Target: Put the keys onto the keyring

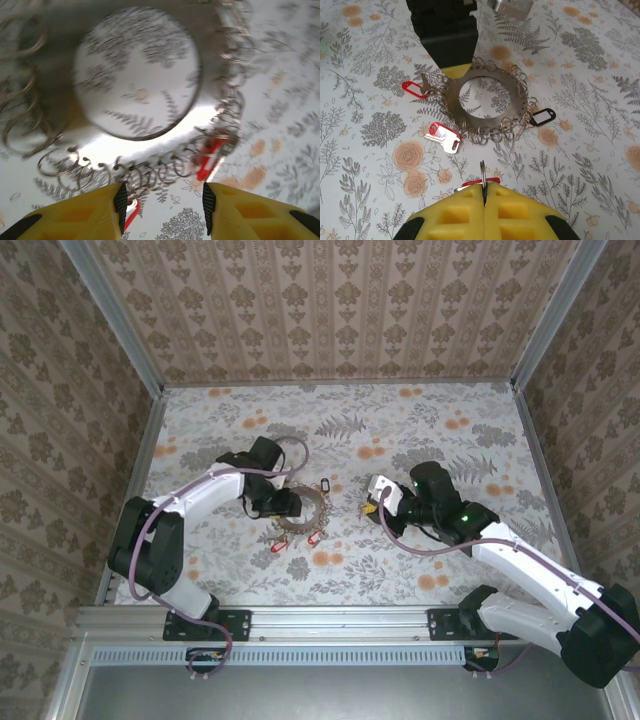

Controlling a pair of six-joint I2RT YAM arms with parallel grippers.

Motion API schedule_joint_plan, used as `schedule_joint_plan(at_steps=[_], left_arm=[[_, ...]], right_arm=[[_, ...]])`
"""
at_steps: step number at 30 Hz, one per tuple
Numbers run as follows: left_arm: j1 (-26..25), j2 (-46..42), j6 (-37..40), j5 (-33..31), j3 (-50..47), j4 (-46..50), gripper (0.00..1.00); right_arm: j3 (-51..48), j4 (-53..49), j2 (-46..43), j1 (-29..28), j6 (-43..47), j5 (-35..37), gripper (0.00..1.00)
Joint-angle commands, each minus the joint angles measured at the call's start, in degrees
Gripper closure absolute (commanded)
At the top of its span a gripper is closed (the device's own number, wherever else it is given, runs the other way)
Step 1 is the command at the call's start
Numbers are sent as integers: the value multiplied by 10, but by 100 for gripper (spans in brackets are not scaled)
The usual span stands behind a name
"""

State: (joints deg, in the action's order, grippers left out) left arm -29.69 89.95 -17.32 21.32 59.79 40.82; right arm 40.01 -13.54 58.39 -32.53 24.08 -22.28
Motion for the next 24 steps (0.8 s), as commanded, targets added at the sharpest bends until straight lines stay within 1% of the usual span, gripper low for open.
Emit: schedule_joint_plan(at_steps=[1,2,3,5,7,10,12,14,16,21,24], left_arm=[[-5,-29,224,89,27,-3,57],[-9,-40,292,123,20,-10,58],[-15,-48,347,138,14,-13,60],[-30,-65,447,119,-8,-28,63],[-44,-70,524,109,-22,-24,64],[-48,-57,587,92,-25,6,63],[-57,-51,605,63,-36,3,62],[-67,-49,590,27,-50,-36,61],[-69,-43,580,21,-52,-57,59],[-77,-11,586,17,-40,-34,59],[-80,-5,557,14,-45,-56,60]], right_arm=[[-4,0,5,-3,-10,18,100],[-4,0,4,-3,-13,21,100],[-4,0,3,-3,-14,25,100],[-7,2,-1,-2,-16,32,100],[-9,2,-5,-2,-15,34,100],[-10,-5,-11,-2,-14,38,100],[-13,-3,-16,-2,-15,42,100],[-17,1,-20,-2,-17,47,100],[-18,2,-19,-2,-17,48,100],[-13,-7,-18,-2,-18,55,100],[-11,-9,-18,2,-26,63,100]])
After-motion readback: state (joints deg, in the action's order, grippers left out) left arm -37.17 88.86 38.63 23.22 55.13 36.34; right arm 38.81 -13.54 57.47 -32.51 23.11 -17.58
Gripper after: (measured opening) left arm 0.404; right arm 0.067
